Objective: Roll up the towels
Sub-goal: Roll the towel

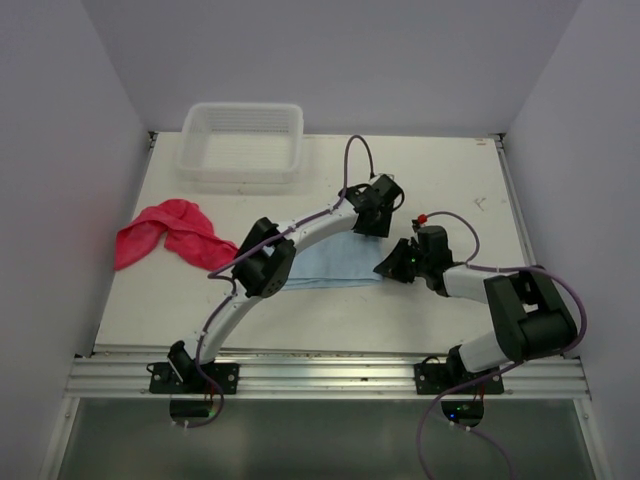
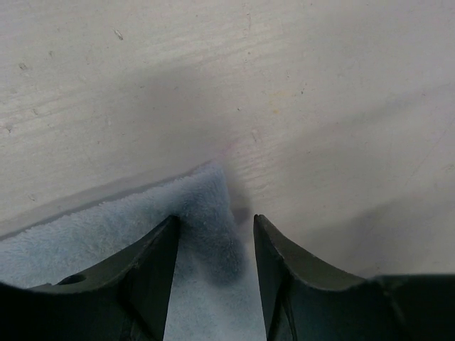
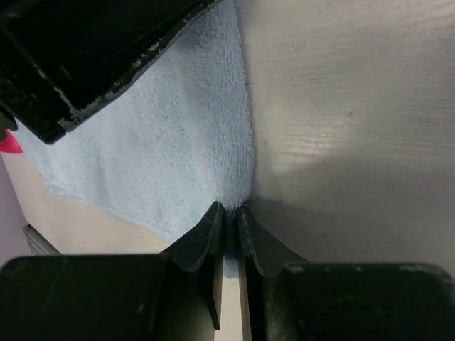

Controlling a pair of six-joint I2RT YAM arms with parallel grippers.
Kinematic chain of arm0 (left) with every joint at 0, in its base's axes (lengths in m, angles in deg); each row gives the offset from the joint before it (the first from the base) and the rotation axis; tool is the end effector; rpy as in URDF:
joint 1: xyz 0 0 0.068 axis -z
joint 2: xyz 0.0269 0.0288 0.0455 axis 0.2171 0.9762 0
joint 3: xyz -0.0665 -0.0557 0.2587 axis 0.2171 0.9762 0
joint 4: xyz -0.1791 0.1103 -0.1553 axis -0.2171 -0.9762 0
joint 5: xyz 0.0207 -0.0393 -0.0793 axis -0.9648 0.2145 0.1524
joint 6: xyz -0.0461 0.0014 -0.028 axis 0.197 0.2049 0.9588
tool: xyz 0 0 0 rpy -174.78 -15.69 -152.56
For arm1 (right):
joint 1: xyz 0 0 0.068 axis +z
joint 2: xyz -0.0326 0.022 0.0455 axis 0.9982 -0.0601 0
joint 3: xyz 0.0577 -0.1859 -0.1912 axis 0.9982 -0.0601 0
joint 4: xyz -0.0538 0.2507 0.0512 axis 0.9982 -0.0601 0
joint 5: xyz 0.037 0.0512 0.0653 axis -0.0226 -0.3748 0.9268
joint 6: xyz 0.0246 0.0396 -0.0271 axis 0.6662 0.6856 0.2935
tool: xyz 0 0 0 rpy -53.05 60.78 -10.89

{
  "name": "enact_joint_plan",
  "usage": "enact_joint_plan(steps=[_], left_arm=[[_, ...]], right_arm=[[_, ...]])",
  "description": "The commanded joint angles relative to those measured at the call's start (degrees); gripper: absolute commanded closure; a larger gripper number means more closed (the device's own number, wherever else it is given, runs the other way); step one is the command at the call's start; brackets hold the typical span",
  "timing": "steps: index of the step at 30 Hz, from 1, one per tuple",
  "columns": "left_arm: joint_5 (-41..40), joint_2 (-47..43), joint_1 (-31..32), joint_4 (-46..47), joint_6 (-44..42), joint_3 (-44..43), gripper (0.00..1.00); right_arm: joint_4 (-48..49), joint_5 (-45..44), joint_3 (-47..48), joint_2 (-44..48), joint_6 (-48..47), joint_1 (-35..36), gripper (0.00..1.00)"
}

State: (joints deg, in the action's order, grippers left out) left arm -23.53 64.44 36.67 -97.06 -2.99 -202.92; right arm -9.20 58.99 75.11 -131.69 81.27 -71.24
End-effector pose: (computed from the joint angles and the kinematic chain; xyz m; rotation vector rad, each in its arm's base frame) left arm 0.3581 -0.4059 0.1654 0.2214 2.5830 -0.3595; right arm 0.2423 0.0792 0.1245 0.4039 2.4274 0.8964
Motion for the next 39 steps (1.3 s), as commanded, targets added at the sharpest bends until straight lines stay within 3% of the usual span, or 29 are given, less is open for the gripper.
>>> enact_joint_plan(steps=[1,8,17,22,26,39], left_arm=[[-0.3,3.3,0.2,-1.2,1.0,-1.4,0.51],[-1.2,3.6,0.0,-2.2,0.6,-0.3,0.66],[4.2,0.9,-2.1,2.7,3.3,0.6,0.73],[5.8,-0.9,-3.5,5.0,4.8,0.7,0.77],[7.8,-2.5,-4.6,7.4,5.7,3.0,0.83],[13.2,-8.9,-5.6,19.9,7.9,8.9,0.88]], right_arm=[[-5.9,-3.7,-1.6,1.5,-3.2,0.0,0.87],[-7.6,-5.8,-1.4,3.1,-4.8,0.1,0.91],[-11.5,-10.6,0.5,4.8,-8.5,3.8,0.94],[-18.3,-21.0,2.9,9.3,-12.1,9.9,0.95],[-22.6,-25.5,4.8,10.9,-13.3,10.9,0.96],[-30.3,-32.1,8.9,12.9,-17.7,11.9,0.98]])
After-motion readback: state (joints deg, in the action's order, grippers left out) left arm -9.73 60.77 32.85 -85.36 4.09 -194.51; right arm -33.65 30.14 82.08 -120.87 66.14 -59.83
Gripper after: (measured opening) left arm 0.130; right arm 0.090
